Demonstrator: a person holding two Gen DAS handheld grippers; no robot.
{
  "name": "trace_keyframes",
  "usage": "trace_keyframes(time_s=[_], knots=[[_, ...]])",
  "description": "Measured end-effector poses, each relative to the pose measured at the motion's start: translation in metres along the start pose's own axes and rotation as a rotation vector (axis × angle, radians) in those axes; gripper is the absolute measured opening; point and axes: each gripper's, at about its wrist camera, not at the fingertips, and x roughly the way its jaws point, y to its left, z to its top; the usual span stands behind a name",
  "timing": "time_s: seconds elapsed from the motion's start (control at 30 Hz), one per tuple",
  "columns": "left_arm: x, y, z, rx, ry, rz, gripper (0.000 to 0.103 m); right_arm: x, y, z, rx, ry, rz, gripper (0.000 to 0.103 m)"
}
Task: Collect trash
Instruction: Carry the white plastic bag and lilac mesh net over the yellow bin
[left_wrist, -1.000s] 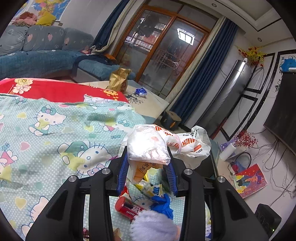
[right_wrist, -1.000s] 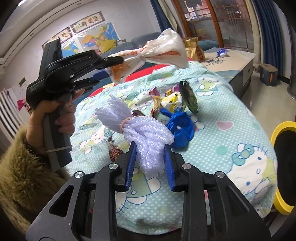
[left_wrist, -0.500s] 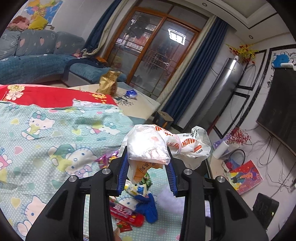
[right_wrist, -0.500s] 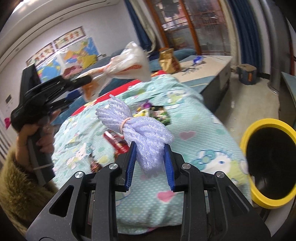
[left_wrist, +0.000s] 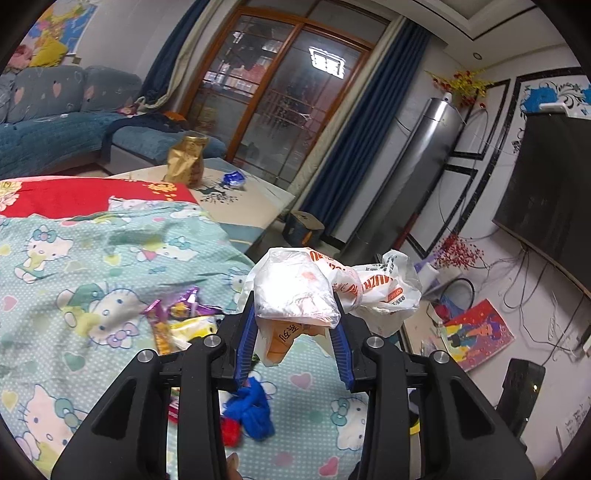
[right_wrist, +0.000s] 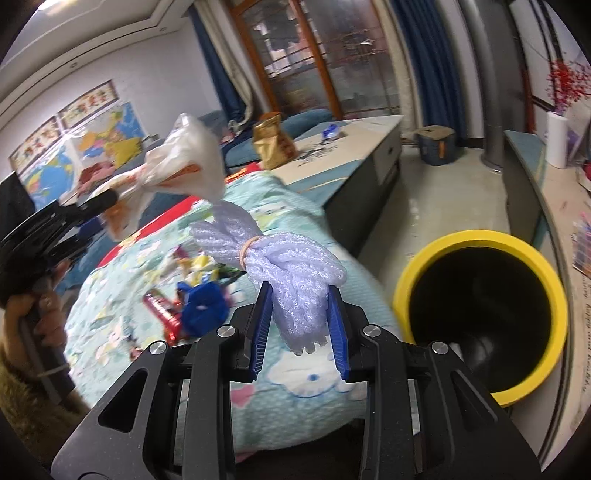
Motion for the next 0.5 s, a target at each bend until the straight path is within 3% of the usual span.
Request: trace_keyframes(time_s=[0.5], knots=[[0.02,-0.043,-0.016,0.086,0.044,-0.04,0.035,-0.018,-0.047,0.016,0.075,-0.087,-0.147,0.023]])
